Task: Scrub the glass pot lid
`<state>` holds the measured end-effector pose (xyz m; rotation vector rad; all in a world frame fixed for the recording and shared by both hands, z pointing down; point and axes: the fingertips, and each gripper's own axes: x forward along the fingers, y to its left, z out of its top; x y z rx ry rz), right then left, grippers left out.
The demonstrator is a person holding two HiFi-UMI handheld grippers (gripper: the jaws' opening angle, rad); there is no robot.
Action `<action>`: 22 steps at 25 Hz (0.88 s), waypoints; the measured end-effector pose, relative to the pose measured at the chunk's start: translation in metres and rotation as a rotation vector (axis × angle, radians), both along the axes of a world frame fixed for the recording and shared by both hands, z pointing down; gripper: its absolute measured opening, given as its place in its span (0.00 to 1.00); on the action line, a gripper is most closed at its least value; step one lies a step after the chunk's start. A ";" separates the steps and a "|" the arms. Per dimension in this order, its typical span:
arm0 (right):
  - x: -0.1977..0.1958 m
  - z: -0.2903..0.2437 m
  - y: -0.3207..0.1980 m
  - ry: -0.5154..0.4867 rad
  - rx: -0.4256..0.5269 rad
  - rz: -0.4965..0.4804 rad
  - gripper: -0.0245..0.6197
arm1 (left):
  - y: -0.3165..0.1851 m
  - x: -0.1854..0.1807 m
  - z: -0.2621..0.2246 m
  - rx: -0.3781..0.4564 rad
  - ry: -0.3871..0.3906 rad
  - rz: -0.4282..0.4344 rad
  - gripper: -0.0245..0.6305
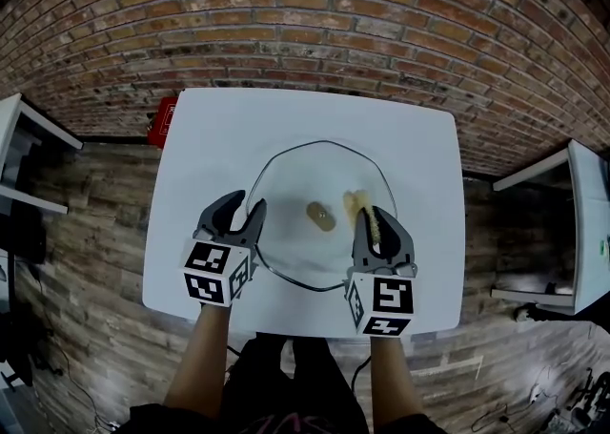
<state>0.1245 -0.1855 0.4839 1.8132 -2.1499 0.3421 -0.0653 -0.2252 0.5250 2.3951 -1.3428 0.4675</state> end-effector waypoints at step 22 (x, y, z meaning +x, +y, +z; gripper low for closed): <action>0.000 0.002 -0.004 0.024 -0.011 -0.013 0.13 | 0.003 -0.008 0.037 -0.153 0.059 -0.061 0.30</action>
